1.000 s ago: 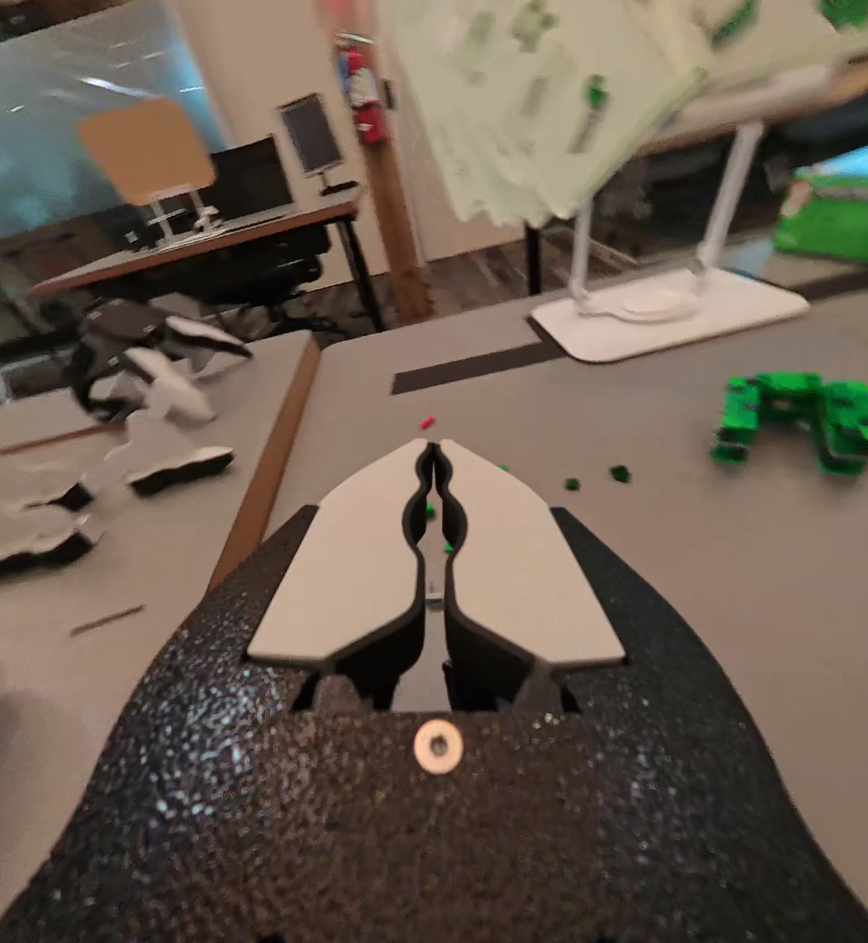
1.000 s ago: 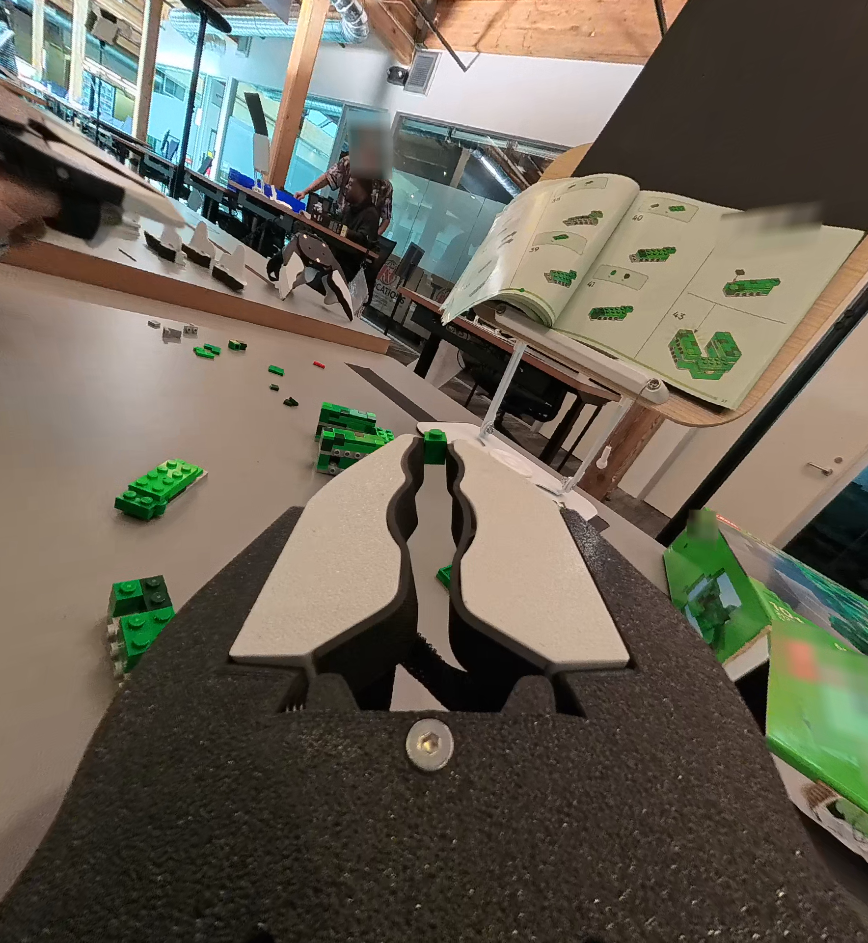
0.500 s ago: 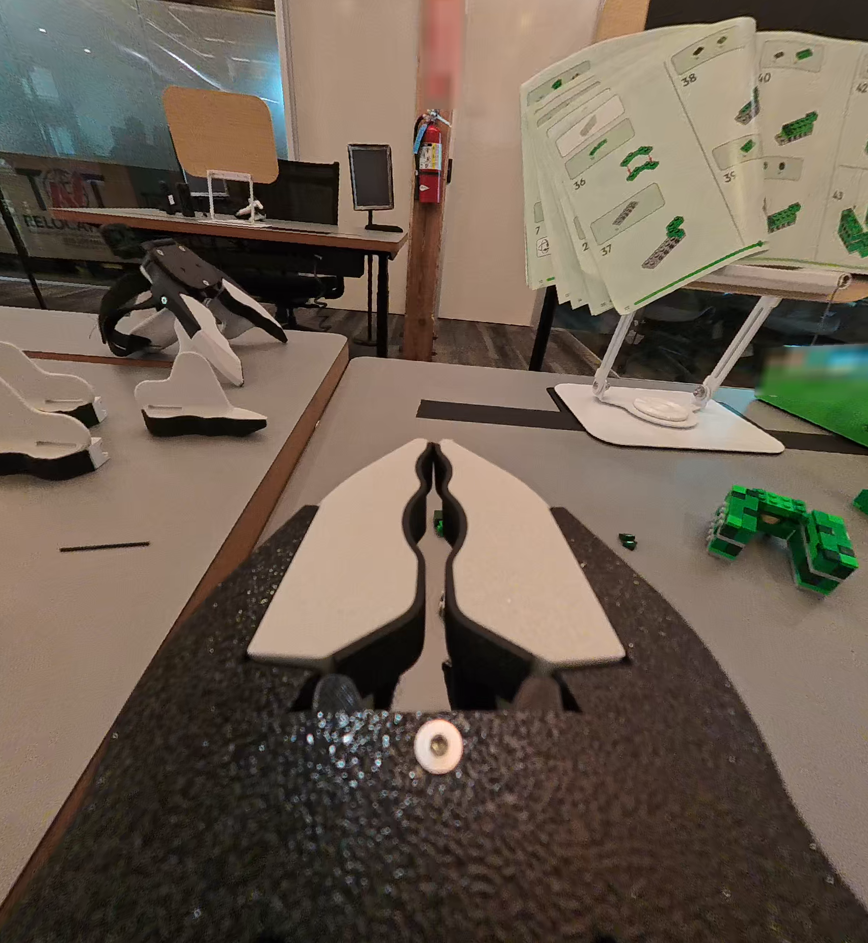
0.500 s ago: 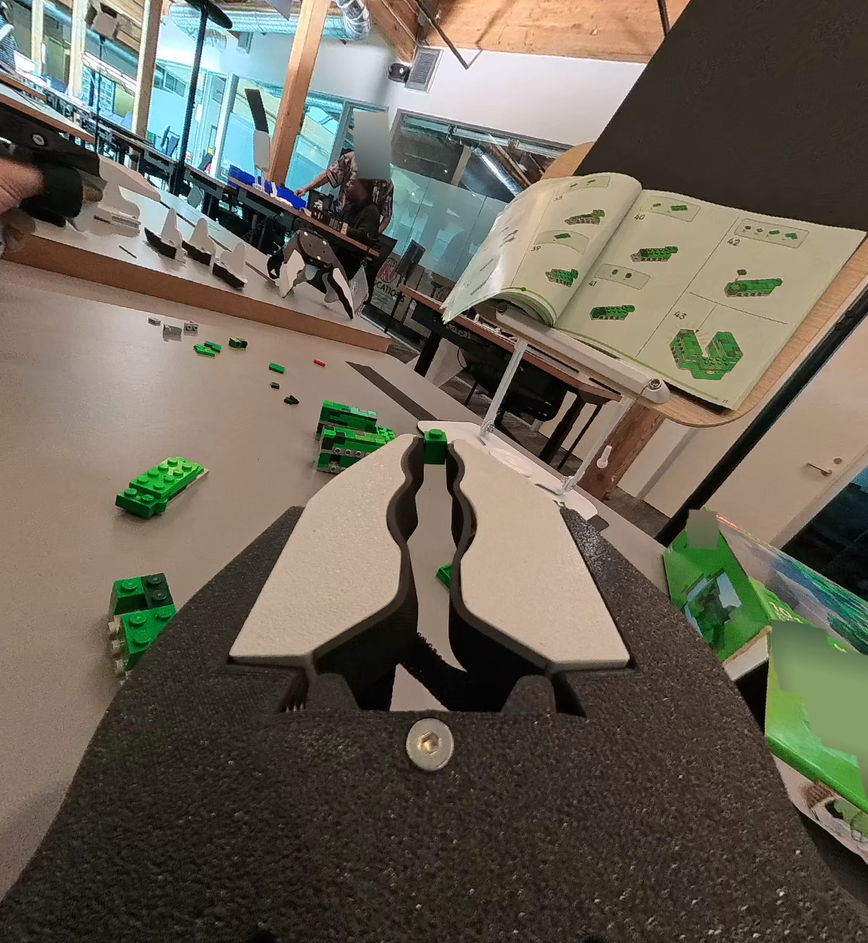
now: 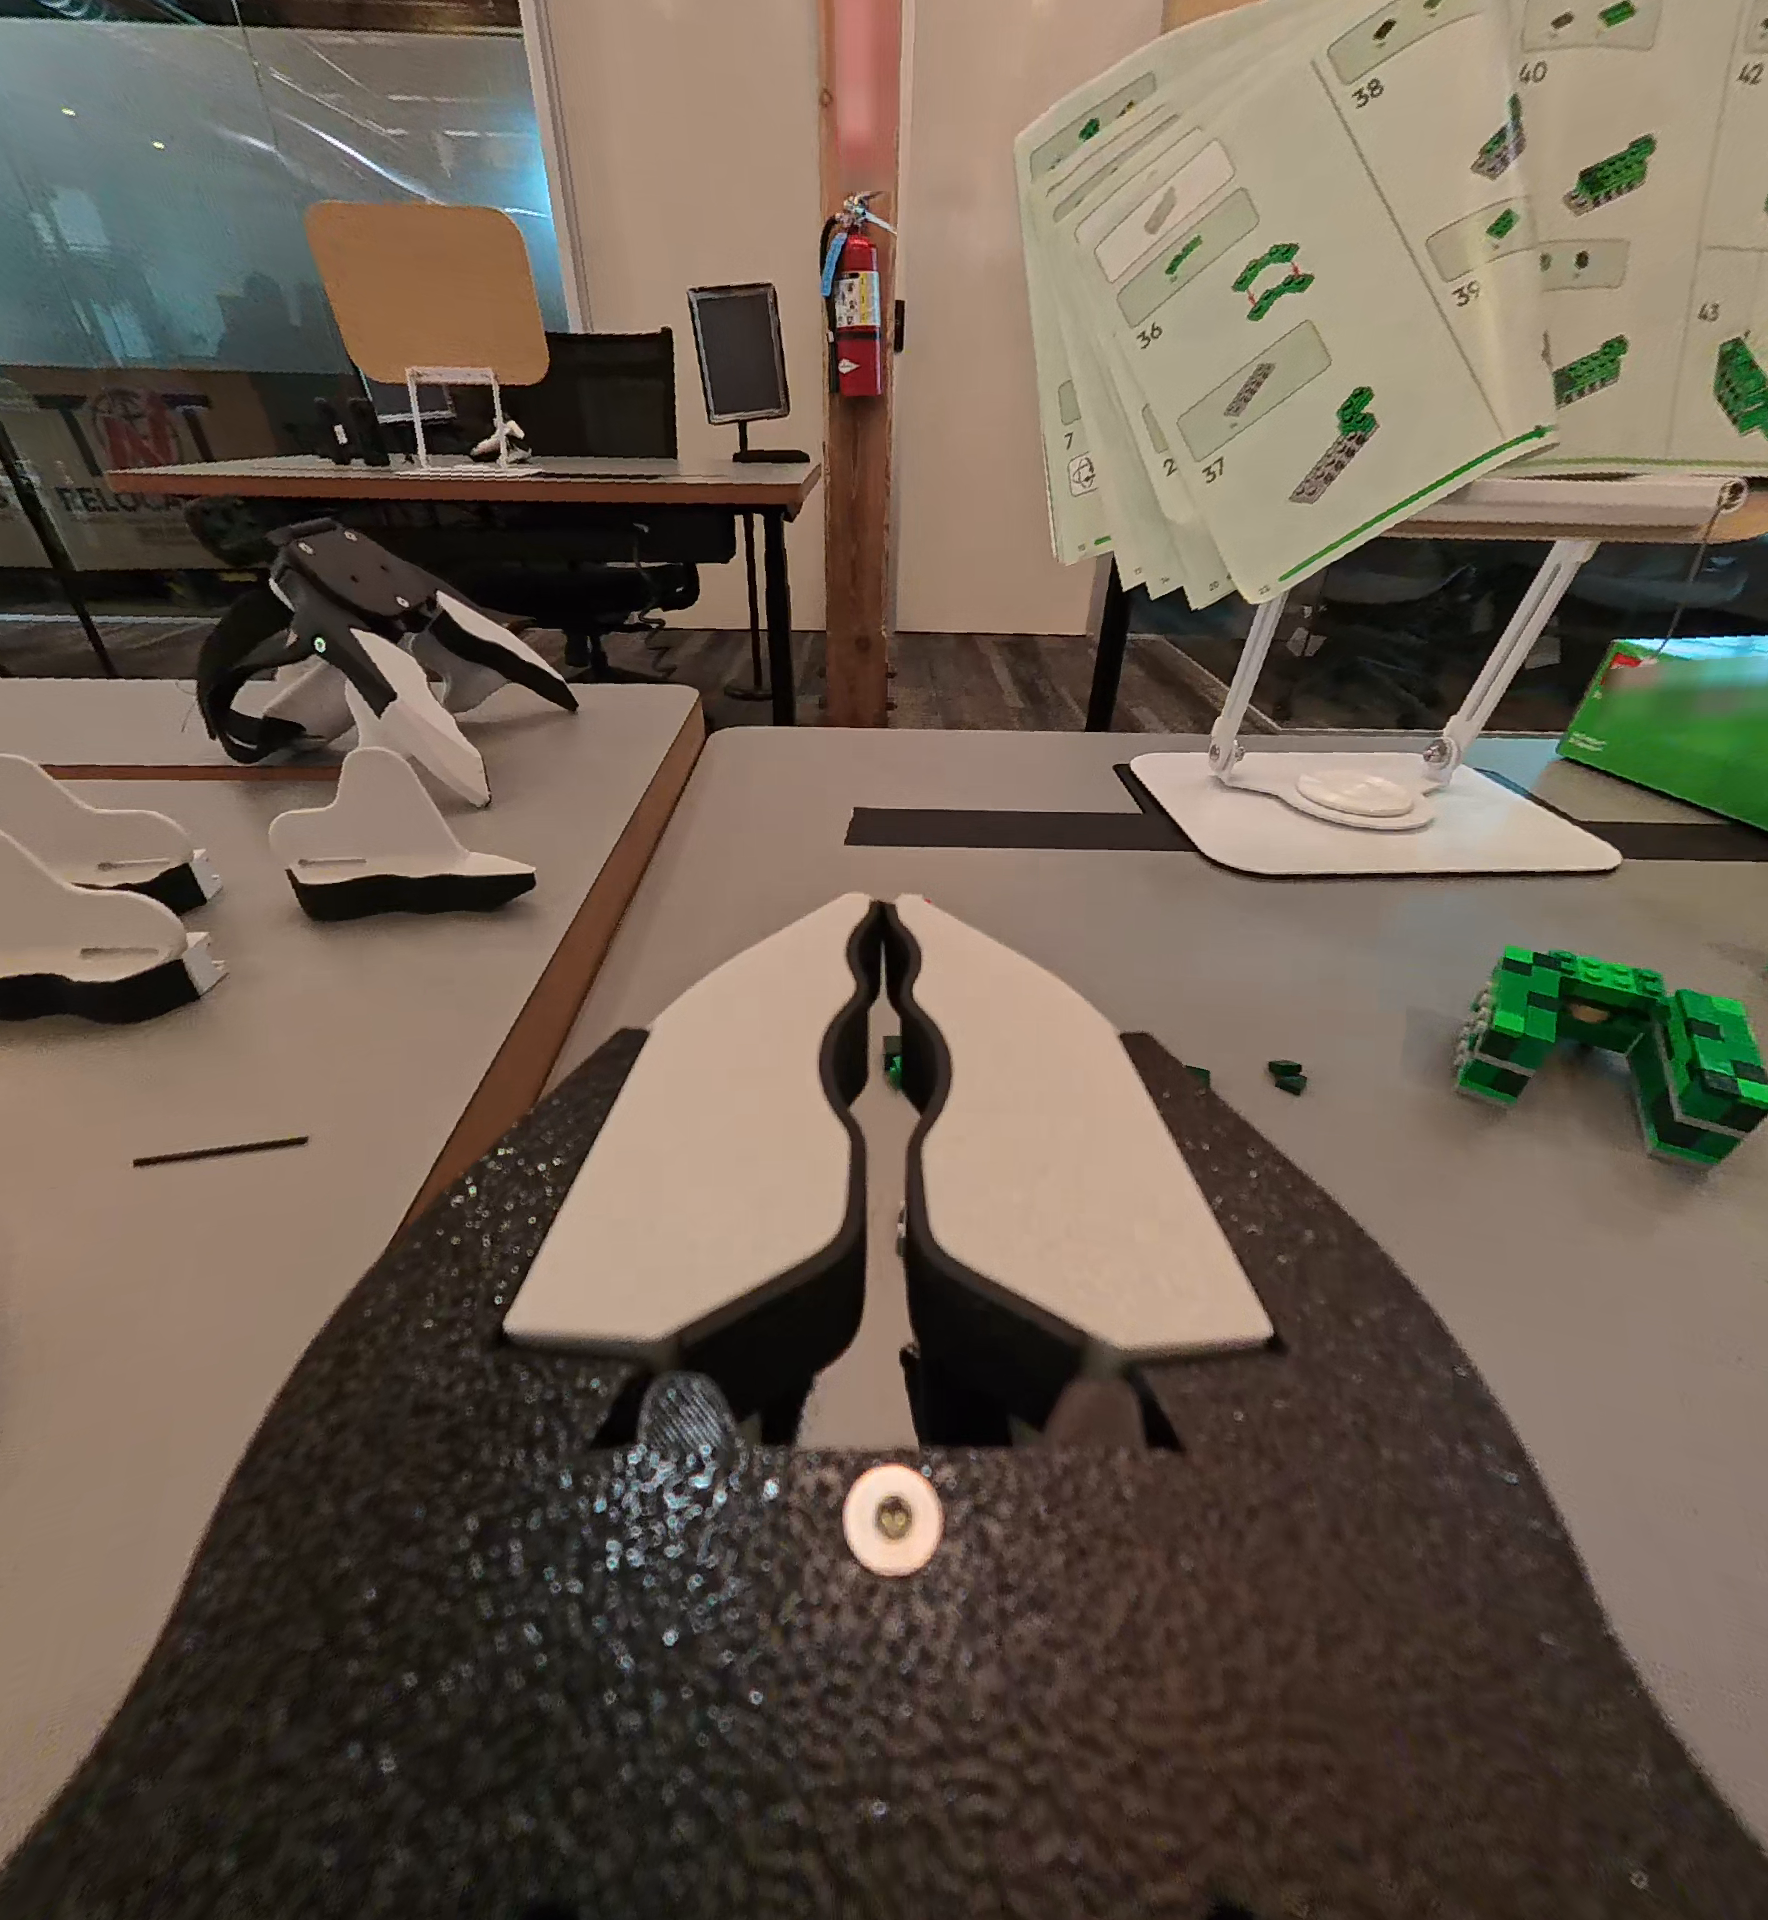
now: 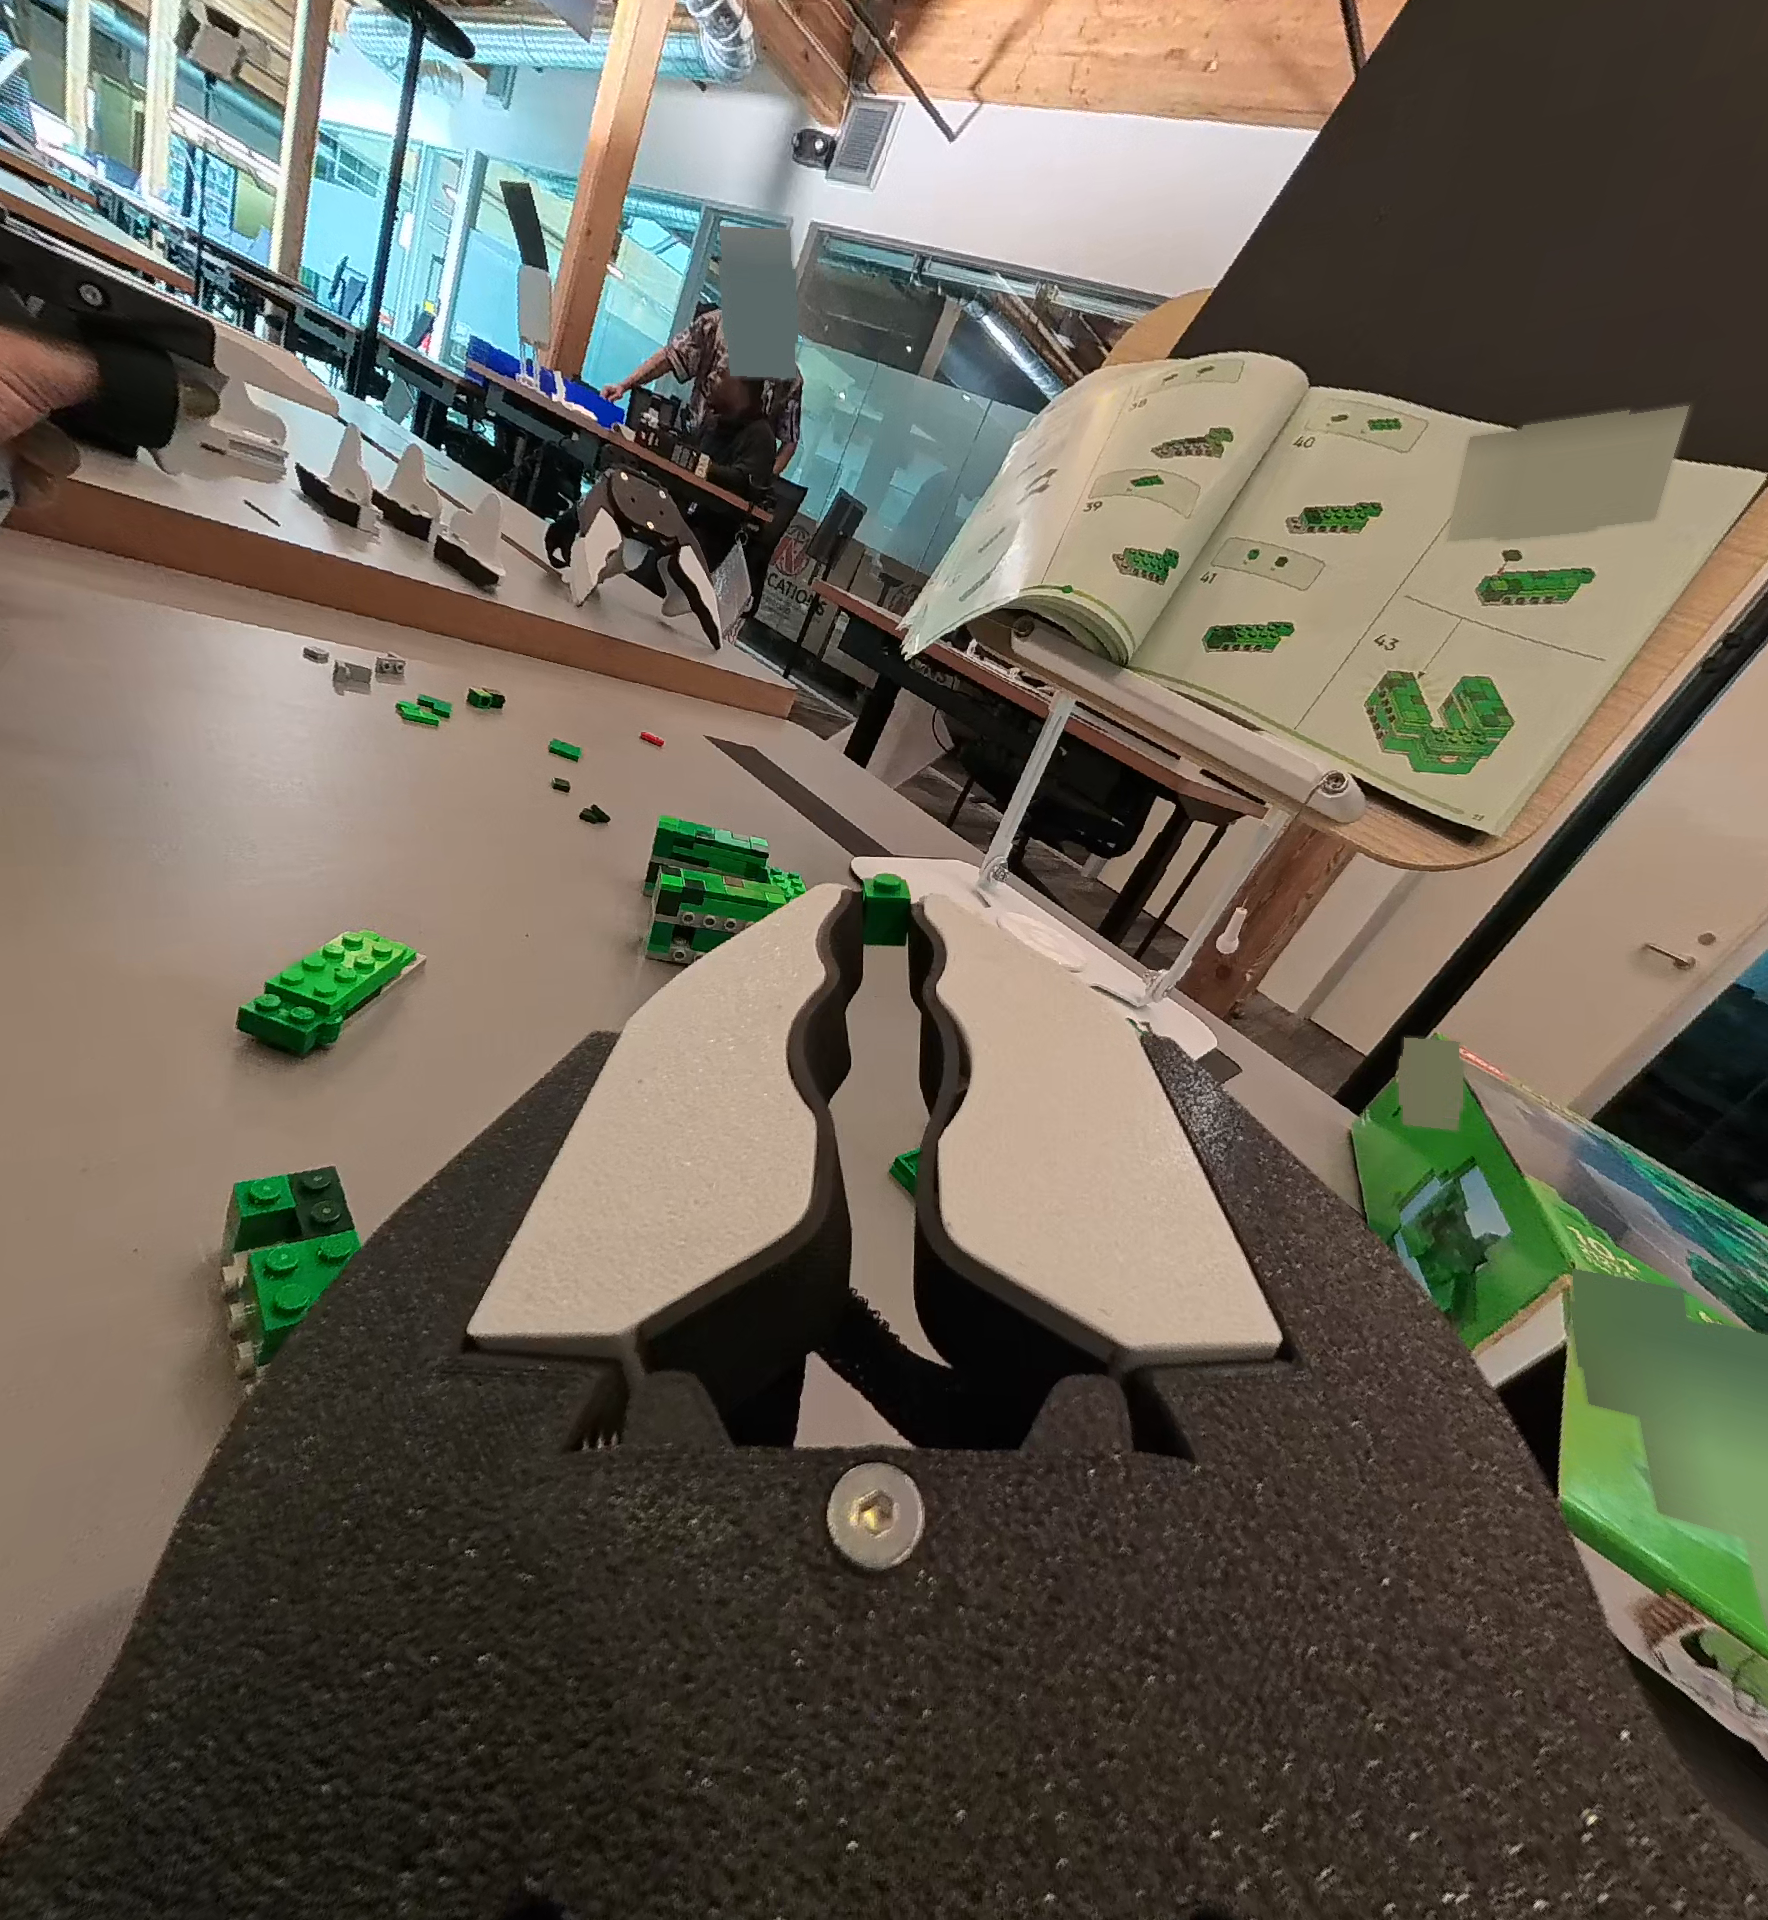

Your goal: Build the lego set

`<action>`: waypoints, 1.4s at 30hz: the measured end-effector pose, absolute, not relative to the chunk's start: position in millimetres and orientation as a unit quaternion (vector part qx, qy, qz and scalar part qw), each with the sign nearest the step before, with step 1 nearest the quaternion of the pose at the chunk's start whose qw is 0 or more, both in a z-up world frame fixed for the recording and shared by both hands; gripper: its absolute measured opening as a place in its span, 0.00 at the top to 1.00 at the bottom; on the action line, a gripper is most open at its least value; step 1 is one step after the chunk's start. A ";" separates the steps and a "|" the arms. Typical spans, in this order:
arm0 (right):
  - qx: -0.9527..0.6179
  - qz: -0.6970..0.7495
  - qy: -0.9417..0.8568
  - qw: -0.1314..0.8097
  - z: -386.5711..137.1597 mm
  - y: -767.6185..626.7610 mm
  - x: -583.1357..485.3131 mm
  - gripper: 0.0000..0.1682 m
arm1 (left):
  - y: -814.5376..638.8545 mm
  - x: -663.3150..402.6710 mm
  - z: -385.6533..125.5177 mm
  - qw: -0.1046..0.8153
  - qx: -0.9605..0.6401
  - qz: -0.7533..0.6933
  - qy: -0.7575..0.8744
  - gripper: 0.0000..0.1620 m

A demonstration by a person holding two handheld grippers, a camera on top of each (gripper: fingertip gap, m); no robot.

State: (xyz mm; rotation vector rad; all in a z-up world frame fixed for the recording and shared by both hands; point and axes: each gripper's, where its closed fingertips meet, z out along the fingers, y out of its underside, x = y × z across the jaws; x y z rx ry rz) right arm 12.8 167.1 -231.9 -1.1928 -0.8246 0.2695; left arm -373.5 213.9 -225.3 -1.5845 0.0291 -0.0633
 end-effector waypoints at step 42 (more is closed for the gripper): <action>-0.544 0.123 -0.373 0.742 -231.4 168.2 13.7 0.95 | 179.7 -204.4 -239.0 0.604 -0.649 -0.250 0.390 0.88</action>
